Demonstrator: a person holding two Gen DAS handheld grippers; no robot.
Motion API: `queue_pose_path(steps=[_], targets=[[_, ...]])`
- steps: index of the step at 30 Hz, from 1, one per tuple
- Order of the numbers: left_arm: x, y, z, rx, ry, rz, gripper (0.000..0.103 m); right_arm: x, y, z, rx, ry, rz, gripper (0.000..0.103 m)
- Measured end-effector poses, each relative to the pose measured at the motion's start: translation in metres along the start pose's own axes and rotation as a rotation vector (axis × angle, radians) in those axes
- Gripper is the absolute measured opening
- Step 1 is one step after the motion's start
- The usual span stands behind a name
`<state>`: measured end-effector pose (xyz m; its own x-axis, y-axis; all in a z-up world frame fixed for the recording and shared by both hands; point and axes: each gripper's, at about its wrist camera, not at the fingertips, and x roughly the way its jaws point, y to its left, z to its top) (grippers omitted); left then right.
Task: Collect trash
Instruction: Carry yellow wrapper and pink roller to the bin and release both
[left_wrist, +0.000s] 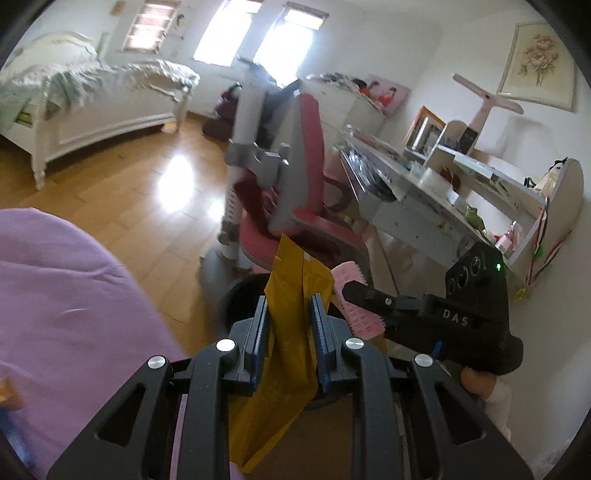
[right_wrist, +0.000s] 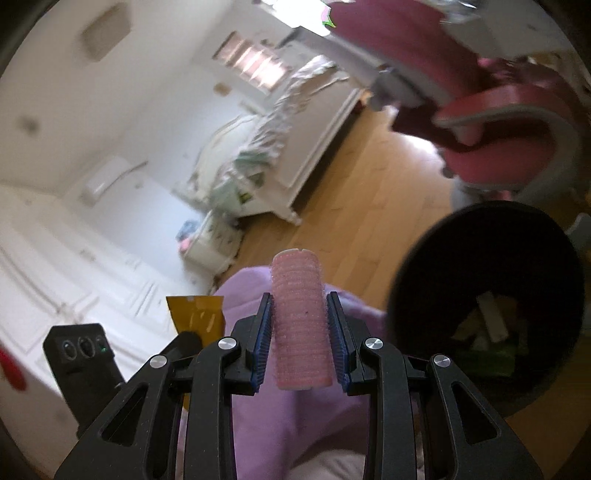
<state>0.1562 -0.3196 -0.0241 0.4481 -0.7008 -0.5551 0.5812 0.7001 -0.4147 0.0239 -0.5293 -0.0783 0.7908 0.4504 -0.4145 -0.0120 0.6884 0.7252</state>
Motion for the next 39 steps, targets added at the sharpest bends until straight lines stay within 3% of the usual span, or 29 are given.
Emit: queue_pose_path(steps=[8,26,29,30,32,34,39], targets=[[0.066,-0.002,0.003,-0.044,0.080,-0.050,0.022,0.000,-0.060,0.007,0.094,-0.020,-0.066,0.030],[0.147,0.018,-0.004,-0.123,0.191,-0.080,0.024,0.032,-0.106,0.006,0.154,0.012,-0.151,0.030],[0.155,0.019,-0.003,-0.127,0.220,-0.068,0.029,0.036,-0.107,0.008,0.157,0.020,-0.163,0.032],[0.156,0.019,-0.002,-0.130,0.228,-0.070,0.031,0.037,-0.107,0.008,0.175,0.031,-0.168,0.039],[0.156,0.018,-0.001,-0.137,0.231,-0.073,0.054,0.036,-0.106,0.006,0.189,0.025,-0.177,0.048],[0.151,0.018,0.000,-0.139,0.213,-0.084,0.063,0.035,-0.106,0.007,0.187,0.020,-0.182,0.050],[0.133,0.018,0.002,-0.147,0.190,-0.078,0.064,0.035,-0.103,0.008,0.175,0.019,-0.186,0.050]])
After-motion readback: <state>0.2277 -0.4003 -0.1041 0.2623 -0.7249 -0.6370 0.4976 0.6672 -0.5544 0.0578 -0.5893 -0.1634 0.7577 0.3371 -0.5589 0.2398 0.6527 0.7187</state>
